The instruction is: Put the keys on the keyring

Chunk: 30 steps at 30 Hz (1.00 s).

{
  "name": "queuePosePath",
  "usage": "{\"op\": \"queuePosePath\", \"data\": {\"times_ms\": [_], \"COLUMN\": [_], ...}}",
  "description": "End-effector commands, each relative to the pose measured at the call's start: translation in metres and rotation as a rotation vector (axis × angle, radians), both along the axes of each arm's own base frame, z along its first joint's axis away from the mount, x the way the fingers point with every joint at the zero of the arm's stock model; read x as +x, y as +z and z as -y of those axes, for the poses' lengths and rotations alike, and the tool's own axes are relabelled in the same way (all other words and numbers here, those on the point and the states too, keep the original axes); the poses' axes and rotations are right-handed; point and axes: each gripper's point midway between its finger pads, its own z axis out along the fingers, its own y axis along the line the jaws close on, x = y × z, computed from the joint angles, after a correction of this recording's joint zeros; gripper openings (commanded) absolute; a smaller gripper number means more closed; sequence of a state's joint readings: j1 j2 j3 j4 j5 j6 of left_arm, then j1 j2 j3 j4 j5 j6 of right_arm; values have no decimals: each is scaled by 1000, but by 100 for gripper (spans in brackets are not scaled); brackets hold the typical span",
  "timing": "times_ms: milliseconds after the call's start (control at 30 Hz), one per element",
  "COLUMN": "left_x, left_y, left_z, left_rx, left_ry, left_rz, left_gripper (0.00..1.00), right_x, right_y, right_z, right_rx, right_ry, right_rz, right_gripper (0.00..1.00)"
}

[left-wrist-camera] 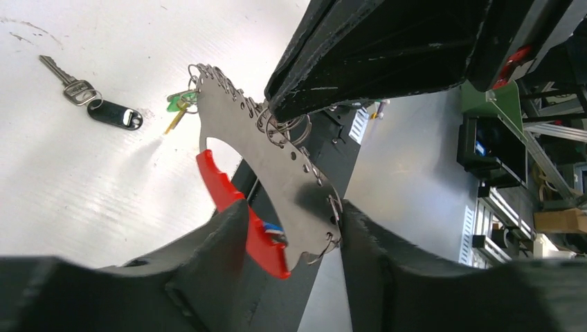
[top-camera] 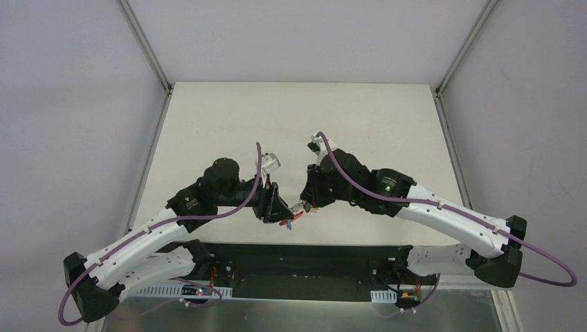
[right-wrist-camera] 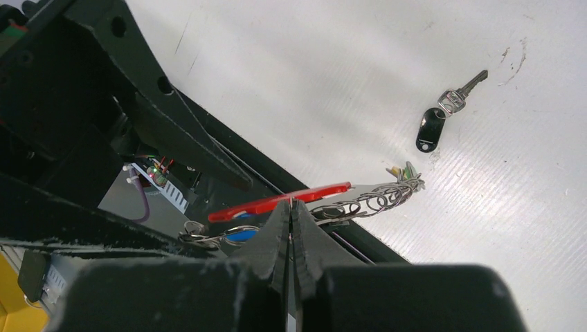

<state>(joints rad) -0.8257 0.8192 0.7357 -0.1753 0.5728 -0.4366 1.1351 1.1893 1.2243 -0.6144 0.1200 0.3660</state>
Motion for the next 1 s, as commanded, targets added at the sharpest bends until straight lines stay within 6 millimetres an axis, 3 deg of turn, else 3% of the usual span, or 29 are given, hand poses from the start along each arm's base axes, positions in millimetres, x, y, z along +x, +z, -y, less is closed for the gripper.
{"op": "queuePosePath", "data": {"times_ms": [0, 233, 333, 533, 767, 867, 967], "left_x": [4, 11, 15, 20, 9, -2, -13], "left_y": [21, 19, 19, 24, 43, 54, 61], "left_z": [1, 0, -1, -9, -15, -15, -15], "left_rx": [-26, -3, 3, 3, -56, -97, -131], "left_ry": [2, 36, 57, 101, 78, 29, -23], "left_rz": [72, 83, 96, 137, 184, 197, 203], "left_gripper": [44, 22, 0, 0, 0, 0, 0], "right_x": [2, -4, -9, -19, -33, -37, -37], "right_y": [34, 36, 38, 42, 41, 47, 53], "right_z": [-3, -5, -6, -6, -3, 2, 12], "right_rx": [90, 110, 125, 145, 170, 198, 209], "right_ry": [-17, 8, 27, 74, 144, 163, 160], "right_rz": [36, 18, 10, -5, -18, 3, 37], "right_gripper": [0, 0, 0, 0, 0, 9, 28]}}
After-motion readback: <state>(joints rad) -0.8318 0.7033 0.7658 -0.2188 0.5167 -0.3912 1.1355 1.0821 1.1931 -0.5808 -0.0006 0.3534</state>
